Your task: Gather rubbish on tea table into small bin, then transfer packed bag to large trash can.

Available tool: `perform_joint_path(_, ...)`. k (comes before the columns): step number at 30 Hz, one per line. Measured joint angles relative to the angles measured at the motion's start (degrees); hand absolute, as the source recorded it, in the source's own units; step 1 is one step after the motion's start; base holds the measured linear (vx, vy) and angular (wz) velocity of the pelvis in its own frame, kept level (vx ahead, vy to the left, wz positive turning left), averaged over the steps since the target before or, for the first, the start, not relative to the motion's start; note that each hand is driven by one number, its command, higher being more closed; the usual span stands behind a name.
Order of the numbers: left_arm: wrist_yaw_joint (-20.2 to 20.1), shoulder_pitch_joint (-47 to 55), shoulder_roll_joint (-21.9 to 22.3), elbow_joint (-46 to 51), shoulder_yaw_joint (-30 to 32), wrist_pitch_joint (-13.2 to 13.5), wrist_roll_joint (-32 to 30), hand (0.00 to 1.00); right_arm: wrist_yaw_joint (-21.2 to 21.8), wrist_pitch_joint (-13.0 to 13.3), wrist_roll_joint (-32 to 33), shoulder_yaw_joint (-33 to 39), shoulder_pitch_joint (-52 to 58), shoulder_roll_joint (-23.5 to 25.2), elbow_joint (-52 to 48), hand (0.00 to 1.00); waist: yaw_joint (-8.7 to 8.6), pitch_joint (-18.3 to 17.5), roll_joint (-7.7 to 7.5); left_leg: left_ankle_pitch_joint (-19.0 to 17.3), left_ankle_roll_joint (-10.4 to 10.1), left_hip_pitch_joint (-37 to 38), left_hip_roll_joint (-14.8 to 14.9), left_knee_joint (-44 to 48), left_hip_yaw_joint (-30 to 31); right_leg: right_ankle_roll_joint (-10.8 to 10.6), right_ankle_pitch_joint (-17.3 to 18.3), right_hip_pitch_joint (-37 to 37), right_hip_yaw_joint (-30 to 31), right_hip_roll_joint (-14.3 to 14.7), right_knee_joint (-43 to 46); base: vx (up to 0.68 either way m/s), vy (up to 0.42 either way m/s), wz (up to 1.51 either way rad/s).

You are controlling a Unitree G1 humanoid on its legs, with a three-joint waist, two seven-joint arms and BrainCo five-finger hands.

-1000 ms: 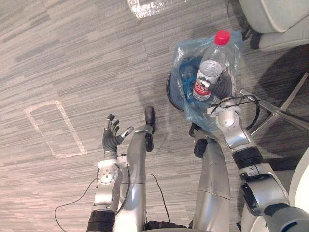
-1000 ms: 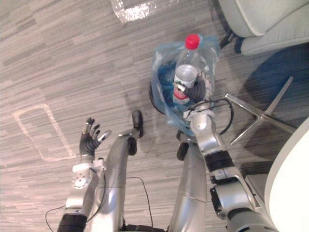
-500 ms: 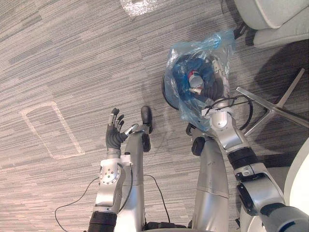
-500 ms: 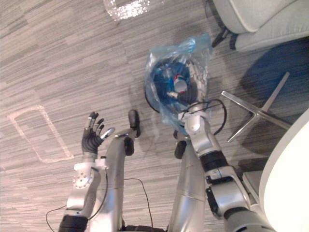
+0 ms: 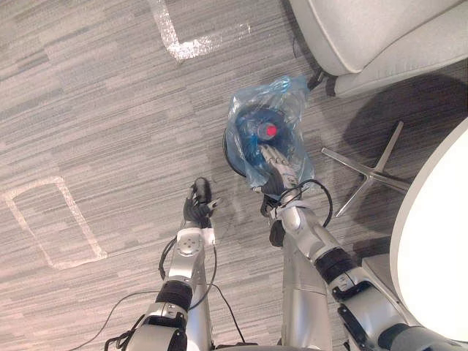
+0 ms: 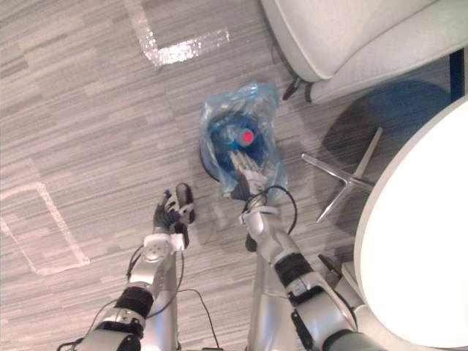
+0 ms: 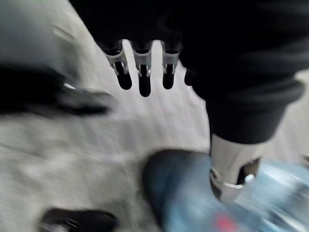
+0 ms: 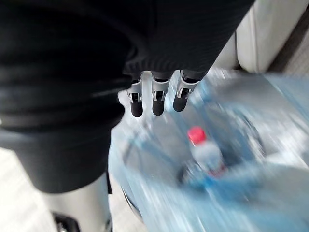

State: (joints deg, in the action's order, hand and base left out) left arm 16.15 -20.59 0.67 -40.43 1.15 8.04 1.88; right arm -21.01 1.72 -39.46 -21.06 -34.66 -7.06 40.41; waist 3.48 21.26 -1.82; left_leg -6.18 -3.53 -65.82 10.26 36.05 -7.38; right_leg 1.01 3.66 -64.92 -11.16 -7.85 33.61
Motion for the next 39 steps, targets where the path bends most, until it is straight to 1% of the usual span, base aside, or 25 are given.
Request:
perform_joint_path(1, 0.19, -1.20, 0.00, -1.37, 0.09, 0.04, 0.41, 0.00, -0.10, -0.46, -0.99, -0.03, -1.61, 1.31, 3.41, 0.00, 0.14, 0.00, 0.00, 0.40, -0.02, -0.01, -0.01, -0.49, 0.00, 0.11, -0.10, -0.01, -0.24, -0.05, -0.18, 0.01, -0.011, 0.12)
perform_joint_path(4, 1.28, -3.66, 0.22, -3.97, 0.04, 0.04, 1.66, 0.00, -0.58, -2.03, -1.09, 0.06, -6.26, 3.85, 8.97, 0.00, 0.02, 0.00, 0.00, 1.20, -0.20, -0.21, -0.13, -2.04, 0.01, 0.24, -0.37, -0.34, -0.63, -0.10, -1.04, 0.01, -0.009, 0.07)
perform_joint_path(7, 1.81, -6.02, 0.32, -4.44, 0.08, 0.21, 2.93, 0.00, -1.93, -3.16, -1.06, 1.71, -10.31, 4.74, 13.19, 0.00, 0.04, 0.00, 0.00, 1.85, -0.41, -1.78, -0.30, -3.04, 0.09, 0.30, -0.40, -2.20, -0.89, -0.27, -1.06, 0.01, -0.011, 0.07)
perform_joint_path(12, 2.63, -9.18, 0.55, -5.97, 0.27, 0.41, 5.06, 0.00, -2.52, -5.15, -0.94, 5.47, -13.61, 4.86, 17.86, 0.00, 0.39, 0.13, 0.17, 3.10, -0.41, -3.53, -1.00, -4.16, 0.25, 0.39, -0.40, -4.44, -1.50, -1.03, -0.65, 0.02, -0.009, 0.12)
perform_joint_path(13, 2.63, -9.11, 0.56, -5.90, 0.29, 0.48, 5.22, 0.00, -2.53, -5.48, -0.93, 5.98, -14.42, 4.70, 18.36, 1.00, 0.35, 0.28, 0.43, 3.14, -0.41, -3.54, -1.39, -4.18, 0.48, 0.23, 0.09, -4.57, -1.65, -1.38, 0.11, 0.03, -0.003, 0.21)
perform_joint_path(14, 2.60, -8.78, 0.66, -5.62, 0.15, 0.53, 5.46, 0.00, -2.56, -5.65, -0.92, 6.69, -14.40, 4.64, 19.23, 1.00, 0.30, 0.29, 0.45, 3.21, -0.43, -3.62, -1.90, -4.19, 0.74, 0.16, 0.72, -4.98, -1.71, -1.97, 1.14, 0.02, -0.003, 0.36)
perform_joint_path(15, 3.33, -8.14, 0.94, -4.43, 0.19, 1.58, 4.90, 0.00, -2.77, -5.82, -0.50, 7.44, -14.94, 4.53, 19.58, 1.00, 0.38, 0.34, 0.54, 3.25, -0.48, -4.15, -2.38, -3.98, 1.24, 0.22, 1.66, -5.52, -1.99, -2.57, 2.24, 0.01, -0.005, 0.38)
perform_joint_path(16, 3.92, -7.93, 0.95, -3.86, 0.19, 1.89, 4.83, 0.00, -2.91, -5.82, -0.38, 7.52, -15.31, 4.44, 19.58, 1.00, 0.50, 0.34, 0.54, 3.32, -0.61, -4.70, -2.63, -3.92, 1.68, 0.23, 2.12, -6.01, -2.24, -2.87, 2.92, 0.00, -0.010, 0.35)
perform_joint_path(17, 3.90, -7.98, 0.89, -3.84, 0.24, 1.84, 4.93, 0.00, -2.81, -5.74, -0.23, 7.51, -15.65, 4.27, 19.59, 1.00, 0.58, 0.35, 0.55, 3.42, -0.76, -5.20, -2.88, -3.88, 1.98, 0.38, 2.62, -6.43, -2.51, -3.16, 3.51, 0.00, -0.014, 0.32)
perform_joint_path(18, 3.85, -7.99, 0.77, -3.91, 0.19, 1.62, 4.95, 0.00, -2.61, -5.70, 1.30, 7.50, -16.33, 3.85, 19.78, 1.00, 0.86, 0.40, 0.64, 3.53, -0.87, -6.03, -3.20, -3.73, 2.51, 0.17, 3.15, -7.29, -2.65, -3.45, 4.50, 0.00, -0.016, 0.26)
perform_joint_path(21, 3.86, -8.09, 0.94, -3.95, 0.19, 1.54, 5.00, 0.00, -2.51, -5.63, 3.55, 7.55, -17.57, 2.76, 21.46, 1.00, 1.56, 0.61, 0.94, 3.62, -0.96, -7.21, -3.49, -3.37, 3.22, -0.01, 3.59, -8.22, -2.97, -3.75, 5.46, -0.01, -0.015, 0.15)
perform_joint_path(24, 3.86, -8.09, 1.05, -3.79, 0.21, 1.55, 5.02, 0.00, -2.40, -5.44, 5.92, 7.62, -17.43, 2.05, 21.48, 1.00, 1.59, 0.64, 0.99, 3.61, -0.94, -7.35, -3.73, -3.02, 3.51, -0.68, 4.05, -8.31, -3.02, -4.08, 6.21, 0.00, -0.006, 0.08)
perform_joint_path(28, 3.84, -8.10, 1.30, -2.81, 0.22, 1.57, 5.70, 0.00, -2.45, -4.40, 8.85, 7.86, -17.55, 1.72, 20.57, 1.00, 1.65, 0.64, 0.99, 3.60, -0.94, -7.46, -3.74, -2.89, 3.56, -0.74, 4.11, -8.37, -3.03, -4.09, 6.30, 0.00, 0.000, 0.00)
perform_joint_path(34, 3.72, -8.07, 1.34, -1.63, 0.27, 1.51, 6.15, 0.00, -2.63, -3.84, 13.09, 9.10, -16.36, -0.02, 14.78, 1.00, 1.82, 0.64, 0.99, 3.51, -0.81, -7.65, -3.61, -1.55, 3.61, -0.75, 4.11, -8.37, -2.97, -4.09, 7.04, 0.00, 0.000, 0.00)
perform_joint_path(39, 3.59, -7.86, 1.43, -0.59, 1.58, 1.10, 6.12, 0.00, -2.77, -2.50, 17.44, 11.47, -13.65, 0.25, 6.74, 1.00, 2.19, 0.64, 0.99, 3.29, -0.53, -7.61, -2.84, 0.36, 3.55, -0.71, 4.09, -8.07, -2.81, -3.63, 8.00, -0.04, -0.013, -0.07)
